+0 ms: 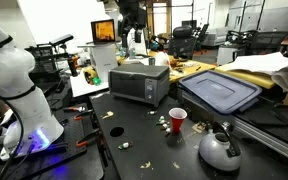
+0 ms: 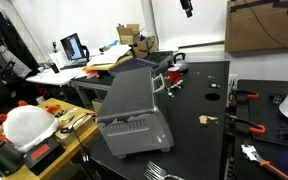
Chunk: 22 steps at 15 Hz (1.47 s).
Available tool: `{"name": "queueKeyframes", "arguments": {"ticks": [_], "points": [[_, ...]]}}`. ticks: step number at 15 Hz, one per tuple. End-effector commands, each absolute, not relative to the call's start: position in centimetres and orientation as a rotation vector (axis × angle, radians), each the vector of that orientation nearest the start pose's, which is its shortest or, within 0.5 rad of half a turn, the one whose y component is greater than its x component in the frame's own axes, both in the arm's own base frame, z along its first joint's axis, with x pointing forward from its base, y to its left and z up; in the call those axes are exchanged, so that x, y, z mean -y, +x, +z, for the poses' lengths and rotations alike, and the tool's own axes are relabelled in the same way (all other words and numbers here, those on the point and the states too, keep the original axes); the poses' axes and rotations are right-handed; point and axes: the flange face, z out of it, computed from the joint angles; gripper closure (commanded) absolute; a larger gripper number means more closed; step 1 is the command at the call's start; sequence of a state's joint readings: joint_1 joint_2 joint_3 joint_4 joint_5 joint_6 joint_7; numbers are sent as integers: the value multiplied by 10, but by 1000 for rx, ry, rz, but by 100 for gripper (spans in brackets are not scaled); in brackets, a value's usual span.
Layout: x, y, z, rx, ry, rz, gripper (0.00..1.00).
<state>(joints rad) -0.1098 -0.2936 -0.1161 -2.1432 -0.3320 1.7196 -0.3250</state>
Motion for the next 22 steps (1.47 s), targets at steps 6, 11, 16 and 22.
{"name": "queueKeyframes", "arguments": {"ticks": [6,11,16,22], "points": [[135,436,519,298,-3355,346,0],[124,438,510,322,-3353,354,0],[131,452,466,324,-3325,376,0],[128,449,415,188,-3218,393,0]]}}
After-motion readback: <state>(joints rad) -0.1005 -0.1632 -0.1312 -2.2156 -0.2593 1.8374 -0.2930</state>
